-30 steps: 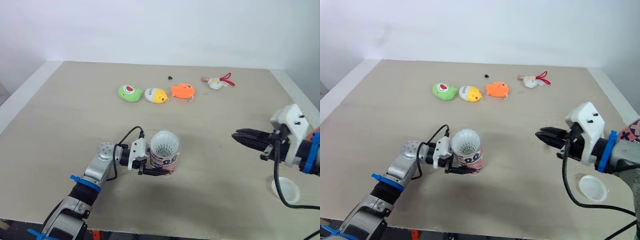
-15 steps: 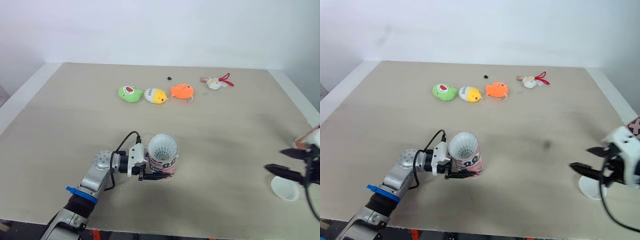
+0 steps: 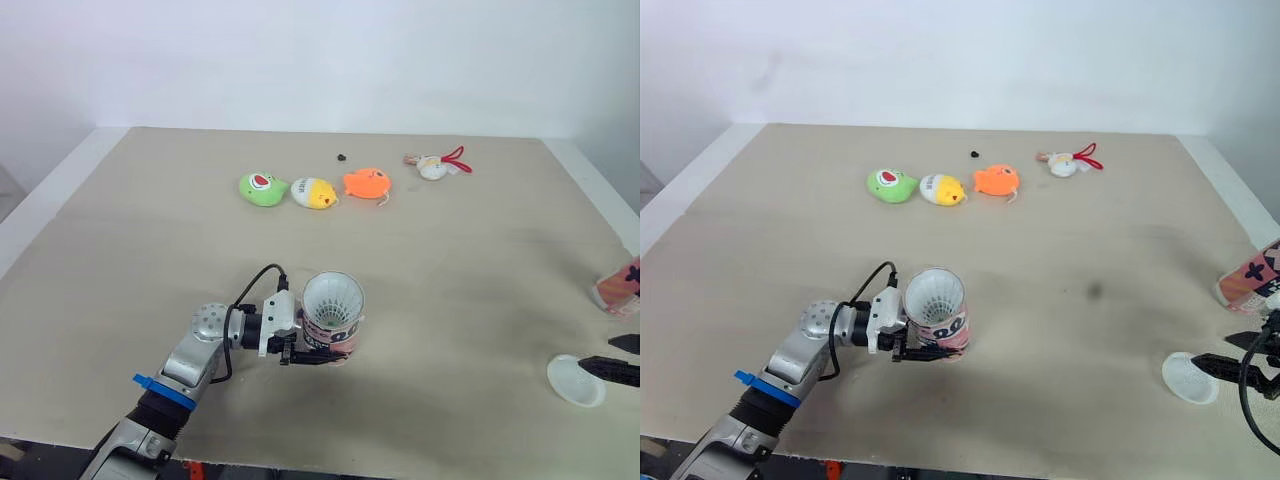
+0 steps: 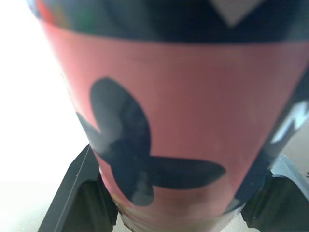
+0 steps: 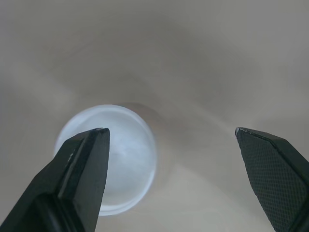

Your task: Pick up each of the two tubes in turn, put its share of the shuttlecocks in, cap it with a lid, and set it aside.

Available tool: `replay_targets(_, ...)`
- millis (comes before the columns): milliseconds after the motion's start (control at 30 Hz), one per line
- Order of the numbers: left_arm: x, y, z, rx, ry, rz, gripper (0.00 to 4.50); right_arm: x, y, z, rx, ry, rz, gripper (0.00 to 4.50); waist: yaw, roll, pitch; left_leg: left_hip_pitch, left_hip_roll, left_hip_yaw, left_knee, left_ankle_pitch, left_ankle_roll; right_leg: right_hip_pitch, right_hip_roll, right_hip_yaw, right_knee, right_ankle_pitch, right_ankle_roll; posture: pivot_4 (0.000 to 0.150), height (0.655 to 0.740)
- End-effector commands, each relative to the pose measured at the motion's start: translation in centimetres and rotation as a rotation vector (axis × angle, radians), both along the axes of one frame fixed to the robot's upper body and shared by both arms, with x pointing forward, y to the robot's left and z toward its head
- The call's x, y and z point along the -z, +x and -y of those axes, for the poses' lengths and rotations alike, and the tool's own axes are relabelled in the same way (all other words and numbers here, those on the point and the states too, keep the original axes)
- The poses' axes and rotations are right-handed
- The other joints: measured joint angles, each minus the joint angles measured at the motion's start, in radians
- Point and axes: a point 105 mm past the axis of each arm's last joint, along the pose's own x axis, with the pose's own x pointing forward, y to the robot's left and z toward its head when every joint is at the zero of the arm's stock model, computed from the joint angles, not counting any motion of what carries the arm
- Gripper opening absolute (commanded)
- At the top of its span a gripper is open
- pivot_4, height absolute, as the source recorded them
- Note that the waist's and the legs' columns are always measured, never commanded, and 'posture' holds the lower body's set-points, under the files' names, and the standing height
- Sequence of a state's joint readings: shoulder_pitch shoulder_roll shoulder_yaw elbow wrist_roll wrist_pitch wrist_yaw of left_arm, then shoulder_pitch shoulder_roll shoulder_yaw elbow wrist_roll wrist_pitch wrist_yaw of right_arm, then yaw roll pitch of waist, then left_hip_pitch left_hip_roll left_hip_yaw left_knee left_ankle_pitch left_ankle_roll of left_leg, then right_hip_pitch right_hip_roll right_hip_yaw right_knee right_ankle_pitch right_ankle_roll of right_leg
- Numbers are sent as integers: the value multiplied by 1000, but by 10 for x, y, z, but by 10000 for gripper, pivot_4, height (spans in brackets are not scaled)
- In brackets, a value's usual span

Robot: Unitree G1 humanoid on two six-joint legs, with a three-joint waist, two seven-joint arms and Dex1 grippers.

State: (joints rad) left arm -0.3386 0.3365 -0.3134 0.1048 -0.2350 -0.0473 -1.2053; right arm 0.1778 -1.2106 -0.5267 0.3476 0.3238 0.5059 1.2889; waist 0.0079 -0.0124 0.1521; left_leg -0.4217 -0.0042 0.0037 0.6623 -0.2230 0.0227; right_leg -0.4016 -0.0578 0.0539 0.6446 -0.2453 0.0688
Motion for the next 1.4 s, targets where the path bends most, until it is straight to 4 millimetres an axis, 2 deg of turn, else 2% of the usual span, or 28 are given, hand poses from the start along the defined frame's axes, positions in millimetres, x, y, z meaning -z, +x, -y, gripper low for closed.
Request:
replay_targets(33,6,2,0,-14,21,0,25754,0,1,-1,-21,-20,-17,44365,0,0,0,0,0,0,0,0,0,0,0,0,0,0,0,1500,7400)
replay_targets(233,6,1,2,5,19,-28,25754,22,0,-2,-39,-45,-89,44365,0,0,0,1,0,1,1,0,0,0,0,1,0,1,1,1500,7400)
replay_targets(267,6,1,2,4,18,-27,25754,24,0,-3,-45,-41,-97,42105,0,0,0,1,0,2,1,0,0,0,0,2,0,1,1,1500,7400)
replay_targets(367,6,2,3,5,24,-33,25754,27,2,-5,-60,-44,-112,32411,0,-1,0,2,0,1,2,0,0,2,1,1,0,1,1,1500,7400)
replay_targets(567,3,6,3,1,38,-13,25754,24,3,-10,-122,-36,-127,2506,0,0,0,3,1,1,2,0,0,2,1,1,0,1,1,1500,7400)
replay_targets(600,3,7,3,-4,40,-6,25754,23,3,-11,-132,-37,-127,157,0,0,0,3,1,1,2,0,0,2,1,1,0,1,1,1500,7400)
replay_targets(800,3,12,5,1,42,-17,25754,15,9,-15,-171,-39,-106,157,0,-1,0,3,1,2,3,1,1,3,1,2,0,3,1,1500,7400)
replay_targets(900,6,11,6,22,52,-57,25754,-4,27,-26,-210,-66,-17,157,0,1,0,3,1,2,3,1,1,2,1,2,0,3,1,1500,7400)
replay_targets(1000,5,14,7,11,24,-67,25754,-30,39,-56,-336,-53,65,157,-2,4,-2,3,1,4,4,1,1,2,1,3,0,4,2,1500,7400)
replay_targets(1133,0,22,8,-27,-35,-66,25754,-80,54,-119,-569,-24,231,157,-3,6,-1,3,1,4,4,1,1,1,1,3,0,5,2,1500,7400)
replay_targets(1200,0,24,9,-26,-34,-41,25754,-100,55,-152,-673,11,287,157,-2,7,-1,2,1,3,4,1,1,1,1,3,1,4,3,1500,7400)
replay_targets(1233,-1,25,10,-21,-36,-38,25754,-111,53,-175,-761,30,318,157,-1,8,-1,1,2,3,4,1,1,0,1,3,0,5,2,1500,7400)
replay_targets(1333,0,23,15,34,-30,-69,25754,-134,46,-227,-968,73,382,157,-1,6,0,0,2,2,4,1,1,-1,1,2,1,5,2,1500,7400)
replay_targets(1400,1,20,18,70,-10,-86,25754,-142,45,-244,-1039,85,397,157,-2,3,2,-1,3,1,4,1,1,-2,2,1,0,5,0,1500,7400)
